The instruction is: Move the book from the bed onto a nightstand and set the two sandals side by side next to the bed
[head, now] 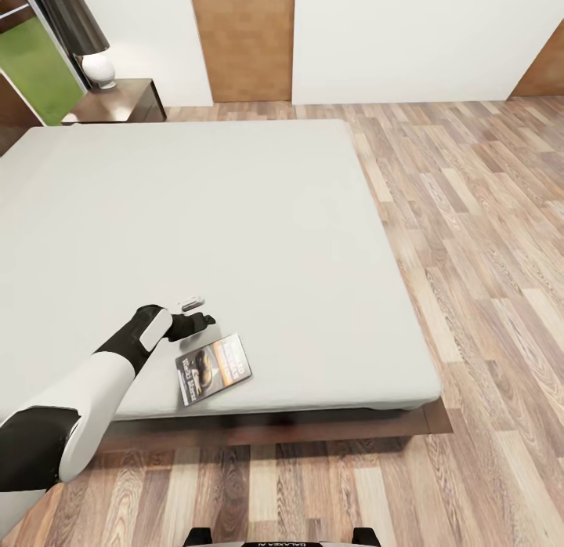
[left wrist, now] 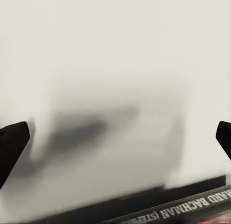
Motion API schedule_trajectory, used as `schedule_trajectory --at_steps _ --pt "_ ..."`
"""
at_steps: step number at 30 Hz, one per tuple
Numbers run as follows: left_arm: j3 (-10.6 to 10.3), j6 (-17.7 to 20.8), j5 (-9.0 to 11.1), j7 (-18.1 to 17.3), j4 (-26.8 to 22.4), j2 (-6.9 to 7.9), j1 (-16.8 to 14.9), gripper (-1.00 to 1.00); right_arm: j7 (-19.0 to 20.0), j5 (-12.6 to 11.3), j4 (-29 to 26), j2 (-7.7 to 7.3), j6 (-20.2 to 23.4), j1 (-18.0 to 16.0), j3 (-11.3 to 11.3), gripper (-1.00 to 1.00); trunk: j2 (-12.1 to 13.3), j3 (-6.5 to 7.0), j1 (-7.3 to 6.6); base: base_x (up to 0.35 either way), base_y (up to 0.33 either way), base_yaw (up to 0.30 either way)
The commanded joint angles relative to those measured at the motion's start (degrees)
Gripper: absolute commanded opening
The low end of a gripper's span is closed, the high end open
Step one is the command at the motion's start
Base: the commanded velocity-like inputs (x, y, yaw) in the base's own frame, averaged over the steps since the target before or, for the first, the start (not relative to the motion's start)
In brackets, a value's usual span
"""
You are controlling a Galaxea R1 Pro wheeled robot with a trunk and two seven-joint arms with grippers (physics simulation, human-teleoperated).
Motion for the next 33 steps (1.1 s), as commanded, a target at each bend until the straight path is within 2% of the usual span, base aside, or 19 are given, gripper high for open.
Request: schedule_trajectory --at_steps 1,22,33 --pt "-0.47 0.29 0.69 0.62 2.81 0.07 0.03 1.0 -0.17 0.61 0.04 -0.01 0.1 -0.02 -0.44 1.0 -0.02 -0.03 0.0 -0.093 0.0 0.0" --pt "-0.5 0.29 0.64 0.62 2.81 0.0 0.03 1.0 -0.17 0.61 0.03 -0.01 0.1 -0.02 -0.44 1.0 -0.02 -0.03 0.0 -0.03 0.0 0.0" --pt "-0.51 0.29 0.61 0.62 2.81 -0.25 0.03 1.0 -0.17 0.61 0.01 -0.02 0.1 -0.03 -0.44 1.0 -0.02 -0.03 0.0 -0.111 -0.035 0.0"
